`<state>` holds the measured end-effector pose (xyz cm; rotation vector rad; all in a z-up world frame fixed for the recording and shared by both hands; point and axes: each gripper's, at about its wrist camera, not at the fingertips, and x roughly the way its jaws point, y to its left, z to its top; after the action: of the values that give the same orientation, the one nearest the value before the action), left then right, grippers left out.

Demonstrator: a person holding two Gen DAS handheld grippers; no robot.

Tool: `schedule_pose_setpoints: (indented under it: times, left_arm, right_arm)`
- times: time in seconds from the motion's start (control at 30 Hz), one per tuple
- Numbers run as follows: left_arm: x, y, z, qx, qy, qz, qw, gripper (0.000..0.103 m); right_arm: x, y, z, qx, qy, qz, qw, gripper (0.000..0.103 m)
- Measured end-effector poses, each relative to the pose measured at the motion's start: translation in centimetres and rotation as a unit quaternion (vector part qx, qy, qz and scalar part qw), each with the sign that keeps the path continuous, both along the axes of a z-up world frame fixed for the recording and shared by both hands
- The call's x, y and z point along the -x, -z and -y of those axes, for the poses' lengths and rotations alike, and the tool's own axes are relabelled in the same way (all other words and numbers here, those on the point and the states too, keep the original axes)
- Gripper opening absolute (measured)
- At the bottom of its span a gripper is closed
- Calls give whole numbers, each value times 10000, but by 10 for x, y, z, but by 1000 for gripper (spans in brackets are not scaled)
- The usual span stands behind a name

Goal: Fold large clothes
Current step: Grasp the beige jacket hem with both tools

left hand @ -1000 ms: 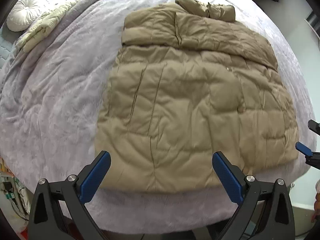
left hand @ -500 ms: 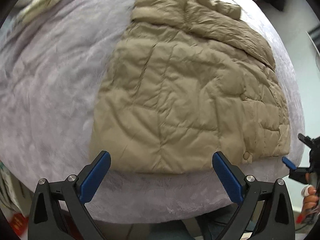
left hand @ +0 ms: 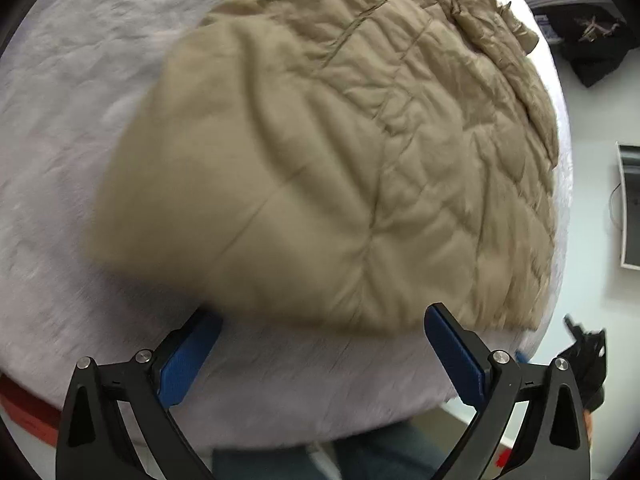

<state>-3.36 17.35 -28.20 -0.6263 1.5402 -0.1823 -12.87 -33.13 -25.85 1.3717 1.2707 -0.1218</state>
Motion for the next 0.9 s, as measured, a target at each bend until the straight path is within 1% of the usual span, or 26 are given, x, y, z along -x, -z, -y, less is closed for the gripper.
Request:
schedule_pose_setpoints:
  times: [0.1, 0.2, 0.3, 0.4, 0.5, 0.53, 0.57, 0.6, 0.63, 0.67, 0.7, 0.73, 0.77, 0.8, 0.83, 0.87, 0.9]
  left_arm:
    - [-17, -4, 11, 179, -39, 259, 9995, 102]
    - [-31, -5, 16, 255, -107, 332, 9991, 102]
    - [-38, 1, 20, 132, -231, 203, 9994, 102]
    - [-38, 1, 32, -29, -150, 257, 9996, 102]
    - [-40, 1, 35, -67, -173, 263, 9995, 101]
    - [-40, 2, 33, -72, -216, 258, 9994, 98]
    - [-40, 2, 29, -115, -276, 249, 9992, 88]
    - [-41, 2, 26, -153, -347, 225, 9990, 81]
    - [-41, 1, 21, -98, -423, 215, 9988, 62]
    - [-41, 1, 15, 2, -489, 223, 9986, 36]
    - [-42, 1, 10, 126, -536, 232, 9982, 25]
    - [-41, -3, 3, 290, -623, 266, 9973, 17]
    - [-41, -9, -1, 389, -714, 334, 9961, 15]
    - [-41, -17, -2, 429, -731, 421, 9955, 14]
    - [-42, -23, -3, 436, -727, 498, 9952, 14]
    - [-43, -33, -2, 426, -721, 608, 9946, 14]
    - [-45, -43, -2, 412, -713, 720, 9940, 14]
  right_arm:
    - [2, 2, 1, 94, 0, -31, 10000, 87]
    - [2, 5, 5, 122, 99, 41, 9999, 87]
    - [-2, 14, 10, 77, 311, 184, 9993, 87]
    - [-6, 27, 15, 111, 472, 167, 9987, 87]
    - [-7, 37, 20, 76, 723, 234, 9971, 87]
    - [-7, 40, 22, 22, 832, 283, 9961, 87]
    - [-8, 41, 23, -46, 943, 360, 9949, 87]
    - [-9, 42, 25, -131, 1028, 469, 9935, 87]
    - [-11, 42, 26, -212, 1062, 561, 9925, 87]
    - [-13, 42, 27, -259, 1057, 602, 9922, 87]
    - [-16, 42, 28, -323, 1033, 634, 9921, 87]
    - [-19, 42, 29, -388, 1011, 650, 9920, 82]
    - [-22, 42, 32, -413, 1011, 627, 9920, 75]
    - [-22, 42, 33, -415, 1017, 581, 9922, 55]
    - [-23, 43, 35, -439, 1033, 519, 9923, 31]
    - [-23, 44, 38, -459, 1041, 446, 9925, 19]
    - [-24, 44, 40, -457, 1021, 425, 9928, 13]
